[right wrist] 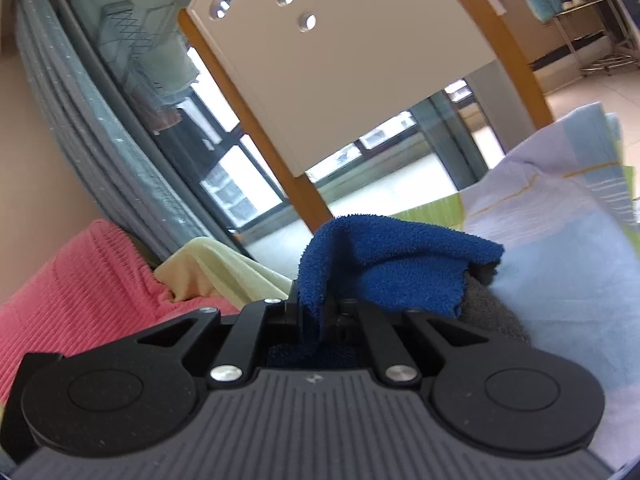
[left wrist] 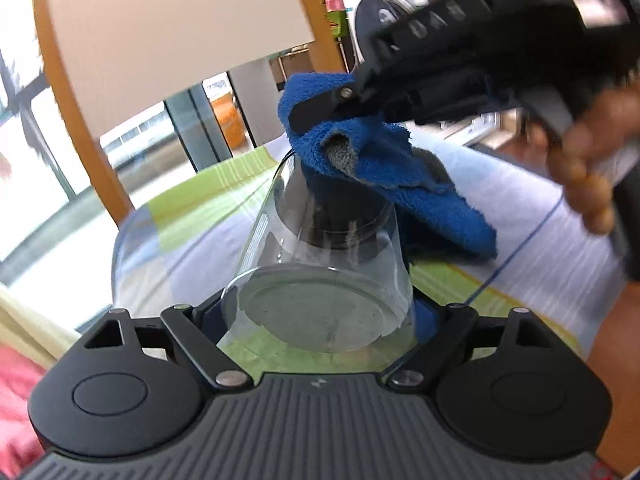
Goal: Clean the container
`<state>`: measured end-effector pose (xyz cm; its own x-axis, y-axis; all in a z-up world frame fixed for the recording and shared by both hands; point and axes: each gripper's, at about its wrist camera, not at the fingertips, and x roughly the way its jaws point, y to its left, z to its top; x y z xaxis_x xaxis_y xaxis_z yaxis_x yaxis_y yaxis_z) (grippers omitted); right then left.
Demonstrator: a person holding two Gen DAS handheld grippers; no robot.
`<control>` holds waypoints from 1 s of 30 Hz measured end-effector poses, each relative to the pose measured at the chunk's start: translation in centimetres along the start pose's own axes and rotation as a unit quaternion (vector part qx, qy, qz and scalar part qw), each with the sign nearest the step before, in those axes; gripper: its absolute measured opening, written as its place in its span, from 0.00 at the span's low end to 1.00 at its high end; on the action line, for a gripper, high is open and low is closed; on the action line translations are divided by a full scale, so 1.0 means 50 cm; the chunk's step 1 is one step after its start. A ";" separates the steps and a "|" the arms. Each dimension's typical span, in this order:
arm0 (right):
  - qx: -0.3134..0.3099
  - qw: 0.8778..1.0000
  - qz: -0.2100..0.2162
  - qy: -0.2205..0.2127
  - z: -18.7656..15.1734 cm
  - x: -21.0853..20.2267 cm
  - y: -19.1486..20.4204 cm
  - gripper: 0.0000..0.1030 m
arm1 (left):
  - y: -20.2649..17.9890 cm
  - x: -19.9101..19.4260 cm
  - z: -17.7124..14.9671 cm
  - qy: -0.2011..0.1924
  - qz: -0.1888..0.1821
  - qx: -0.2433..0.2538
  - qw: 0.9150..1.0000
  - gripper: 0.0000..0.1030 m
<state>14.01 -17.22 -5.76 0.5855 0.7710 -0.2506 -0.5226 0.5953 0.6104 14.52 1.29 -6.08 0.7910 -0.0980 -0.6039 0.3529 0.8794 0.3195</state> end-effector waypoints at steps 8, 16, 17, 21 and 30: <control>-0.009 0.994 0.105 0.036 -0.057 -0.039 0.089 0.06 | 0.010 -0.032 0.001 -0.027 0.039 0.022 0.999 0.84; 0.107 0.984 0.127 0.058 -0.055 0.047 0.031 0.04 | 0.027 0.014 -0.008 -0.001 0.030 0.014 0.999 0.83; 0.111 0.985 0.122 0.056 -0.053 0.057 0.024 0.03 | 0.026 0.019 -0.009 0.002 0.031 0.017 0.999 0.82; 0.073 0.993 0.084 0.039 -0.031 0.084 0.020 0.03 | 0.034 0.037 -0.009 0.010 0.026 0.009 1.000 0.82; 0.026 0.999 0.018 0.010 0.021 0.106 -0.004 0.01 | 0.050 0.023 -0.042 -0.013 0.018 -0.014 1.000 0.83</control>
<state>17.88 -13.51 -6.43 0.5535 0.7966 -0.2429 -0.5096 0.5547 0.6578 15.26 4.34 -7.50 0.8155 -0.0782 -0.5735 0.3106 0.8952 0.3196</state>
